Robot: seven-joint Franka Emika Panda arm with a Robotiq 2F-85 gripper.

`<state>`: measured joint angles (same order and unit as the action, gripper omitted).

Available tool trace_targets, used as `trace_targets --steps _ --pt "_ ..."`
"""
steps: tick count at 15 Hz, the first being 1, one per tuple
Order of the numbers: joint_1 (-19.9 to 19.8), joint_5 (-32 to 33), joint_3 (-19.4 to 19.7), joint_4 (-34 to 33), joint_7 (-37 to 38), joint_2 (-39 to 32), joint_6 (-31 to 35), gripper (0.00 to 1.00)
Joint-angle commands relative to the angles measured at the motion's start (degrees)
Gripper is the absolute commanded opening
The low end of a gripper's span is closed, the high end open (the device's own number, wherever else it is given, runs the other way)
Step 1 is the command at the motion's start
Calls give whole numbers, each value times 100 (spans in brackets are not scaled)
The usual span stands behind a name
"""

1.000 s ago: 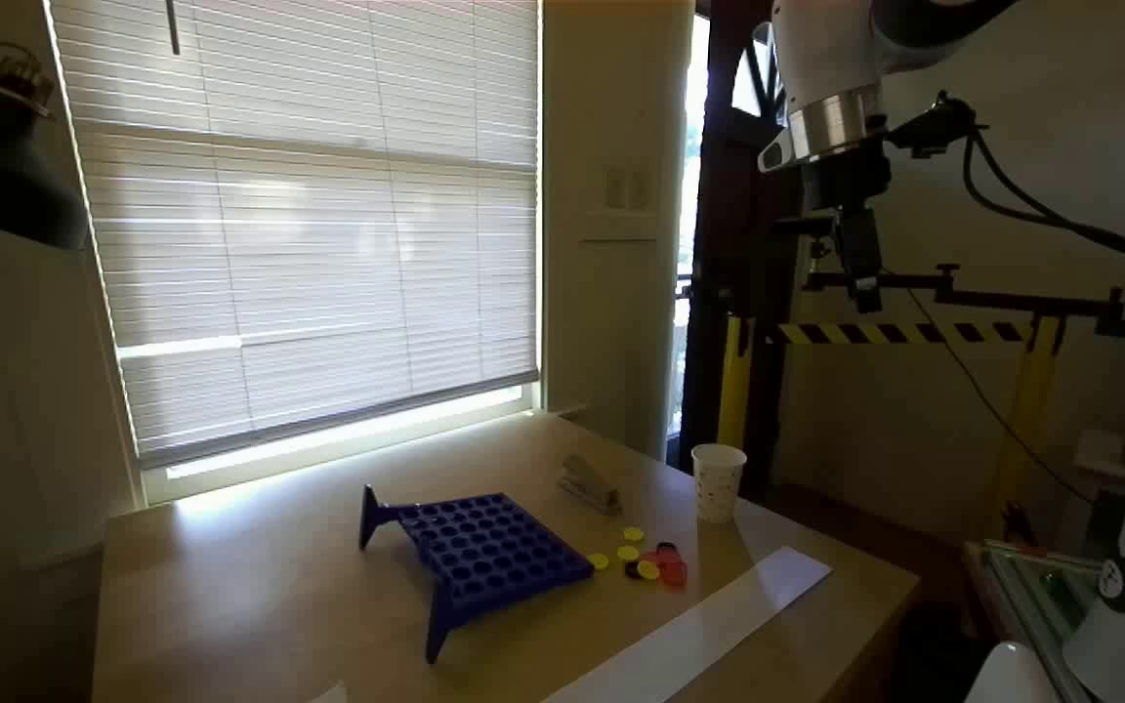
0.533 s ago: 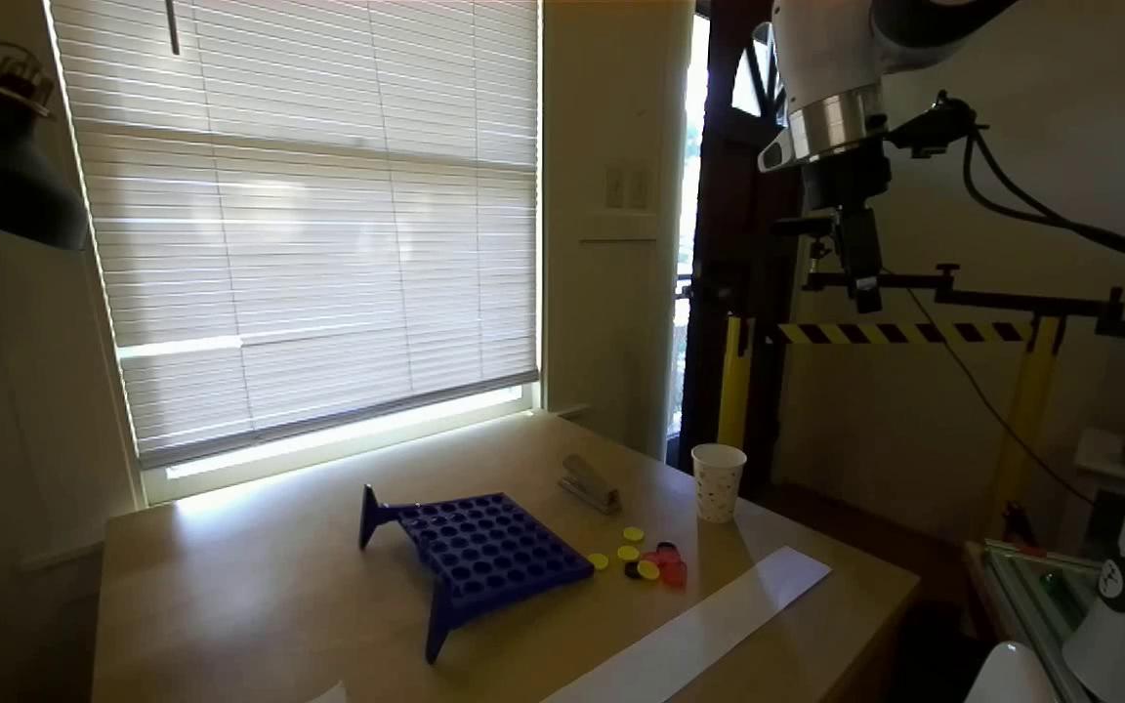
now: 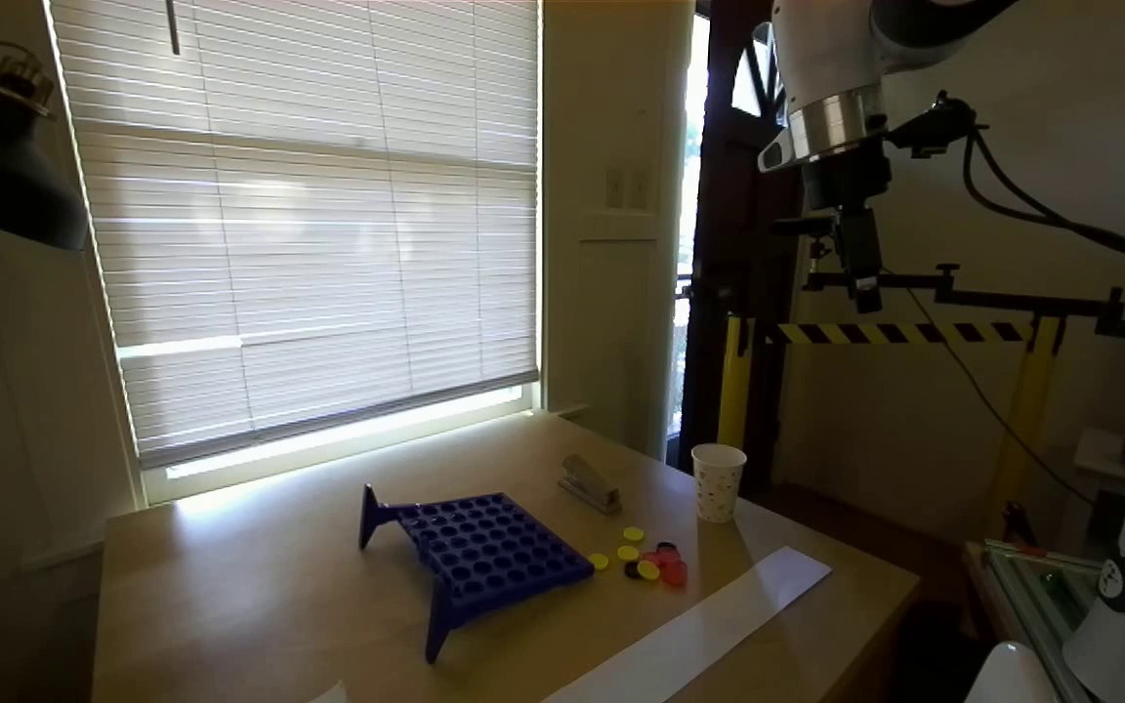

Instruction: Pick up the blue object and put it upright on the table

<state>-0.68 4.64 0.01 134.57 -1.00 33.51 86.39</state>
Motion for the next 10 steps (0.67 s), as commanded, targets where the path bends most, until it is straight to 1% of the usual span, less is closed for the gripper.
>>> trace_targets --steps 1,7,10 --pt "23 6 17 -10 11 -4 -11 100" --pt "23 6 17 -10 11 -4 -11 100" --pt "57 456 -6 -193 -330 -222 48 100"
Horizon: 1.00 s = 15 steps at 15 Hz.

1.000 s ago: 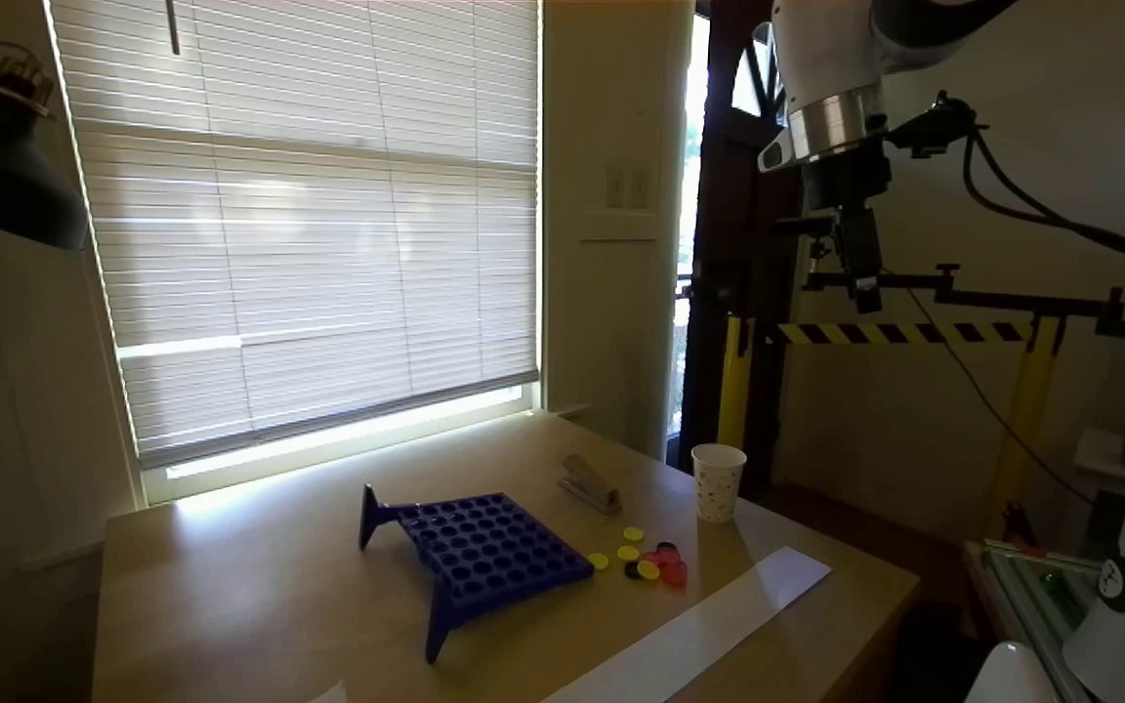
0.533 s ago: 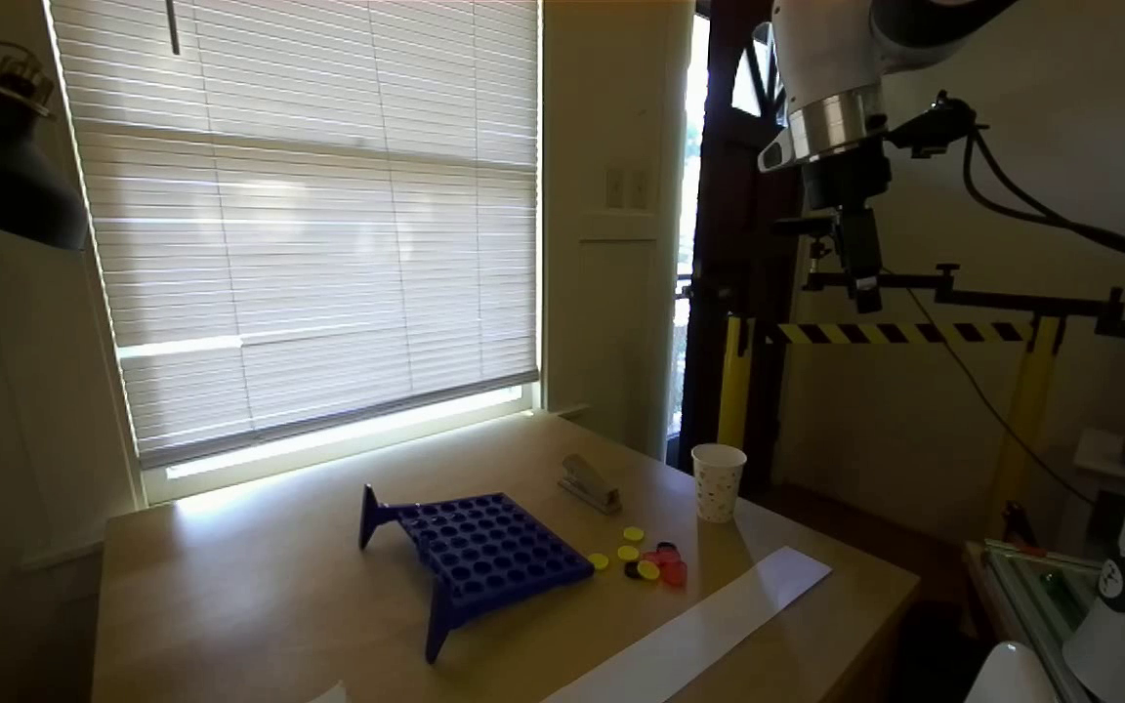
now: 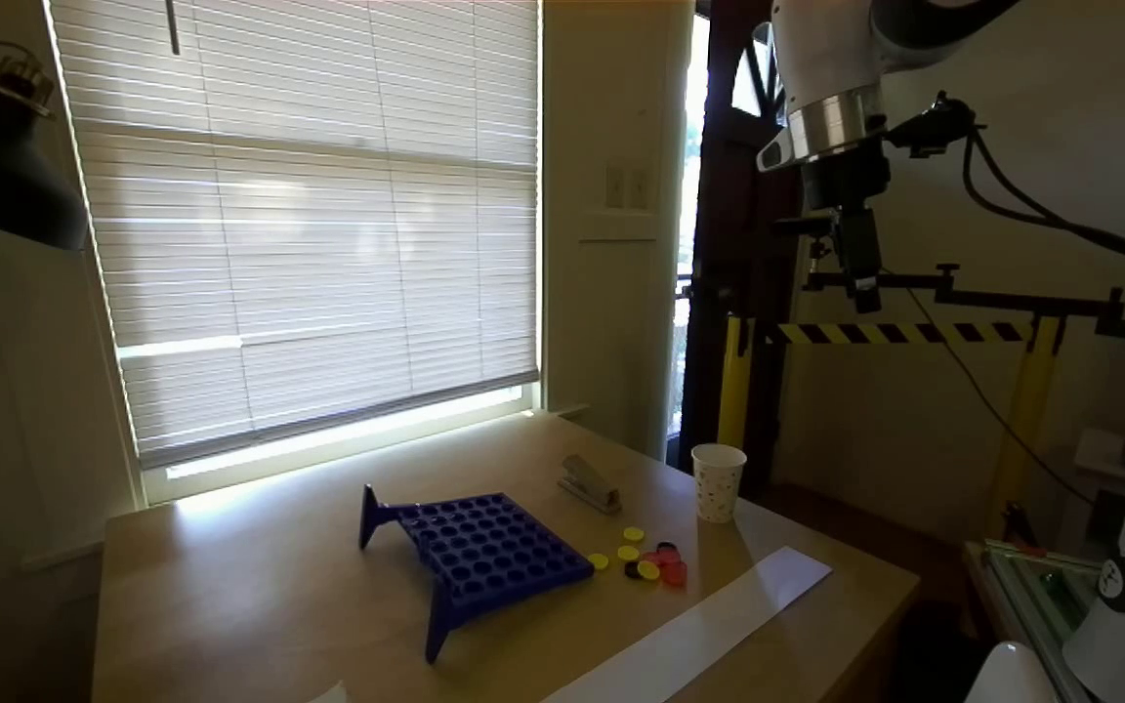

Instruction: Pick up the blue object and put it upright on the table

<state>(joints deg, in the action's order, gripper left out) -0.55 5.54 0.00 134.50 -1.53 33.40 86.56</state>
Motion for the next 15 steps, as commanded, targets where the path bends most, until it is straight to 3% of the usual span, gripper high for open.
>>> trace_targets --steps 1,7,8,15 --pt "63 733 -39 -257 -480 -325 83 100" --pt "171 2121 -66 -562 -1165 -930 1173 100" --pt "147 1761 -4 -340 -967 -641 927 100" --pt "177 1987 -46 -486 -1064 -883 1153 100"
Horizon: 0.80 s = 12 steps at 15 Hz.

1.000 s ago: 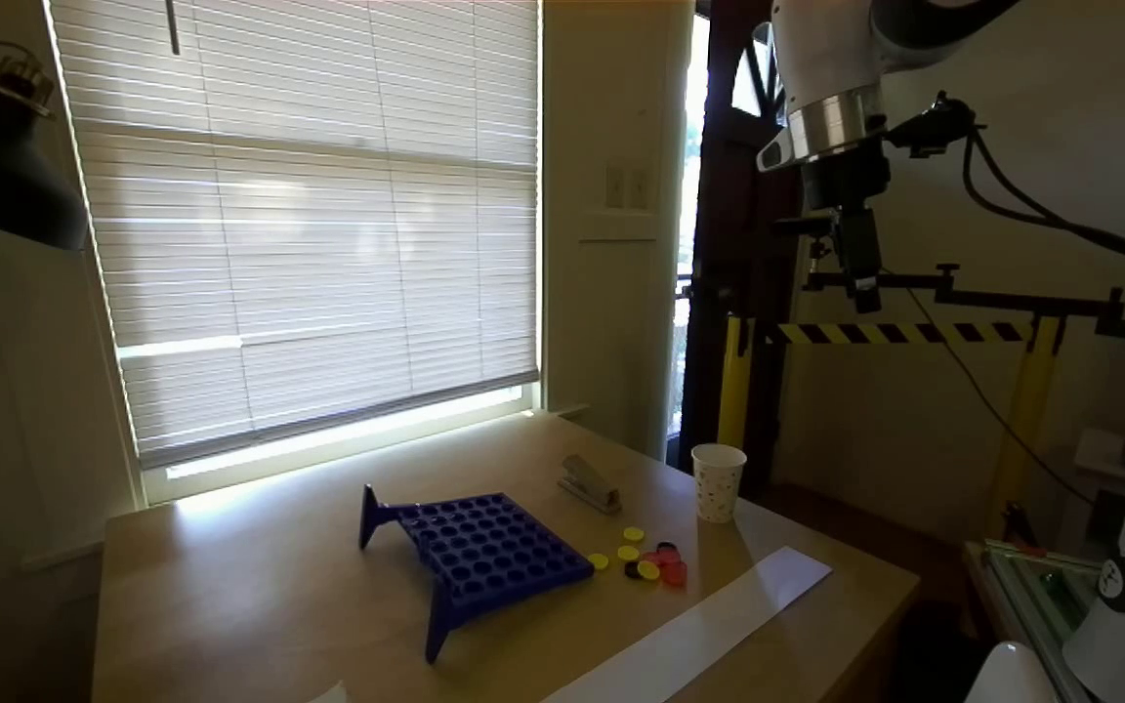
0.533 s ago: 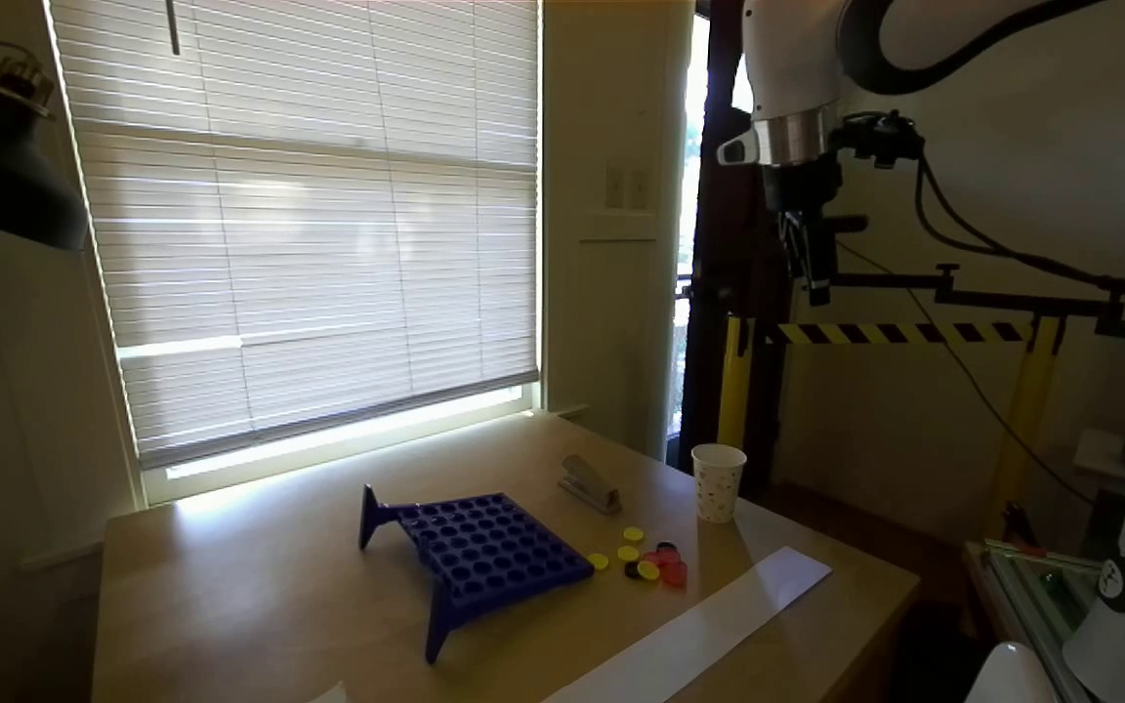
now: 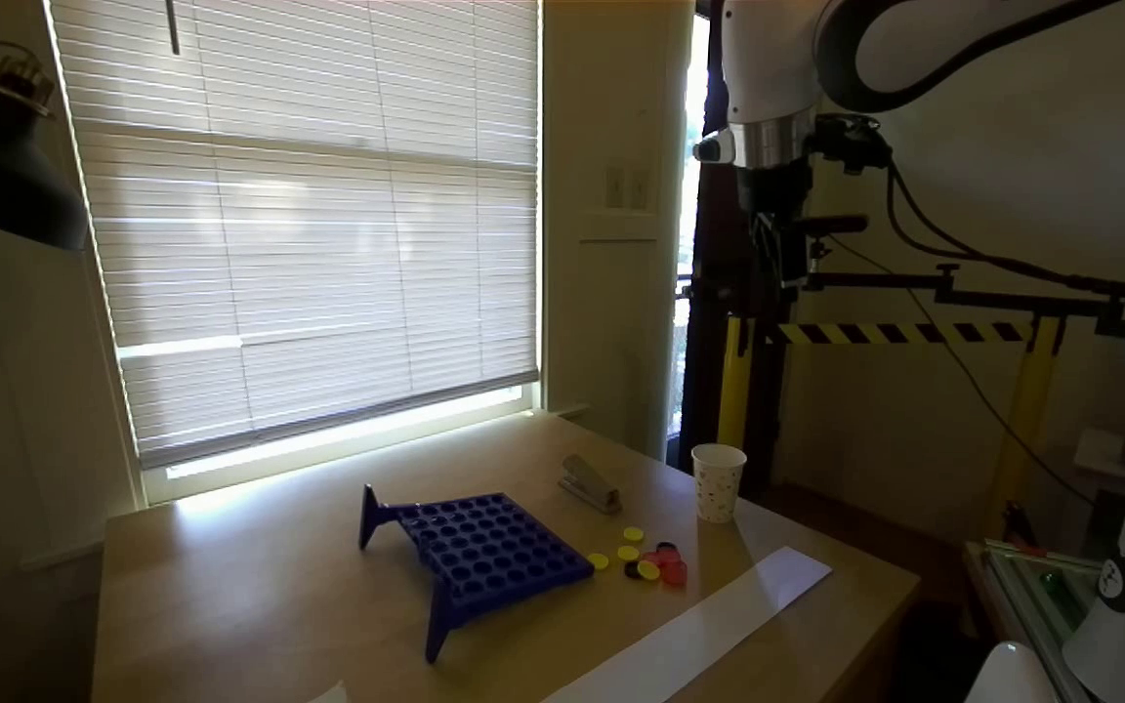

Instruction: Pick up the blue object and put it upright on the table

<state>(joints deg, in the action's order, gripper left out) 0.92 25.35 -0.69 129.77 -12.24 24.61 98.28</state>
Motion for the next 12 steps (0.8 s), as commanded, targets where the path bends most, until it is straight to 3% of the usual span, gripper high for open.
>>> trace_targets --steps 1,6,12 --pt "31 6 21 -14 4 -4 -19 100" --pt "31 10 20 -15 -1 -4 -19 100" --pt "111 -34 -51 58 384 -211 1728 100"
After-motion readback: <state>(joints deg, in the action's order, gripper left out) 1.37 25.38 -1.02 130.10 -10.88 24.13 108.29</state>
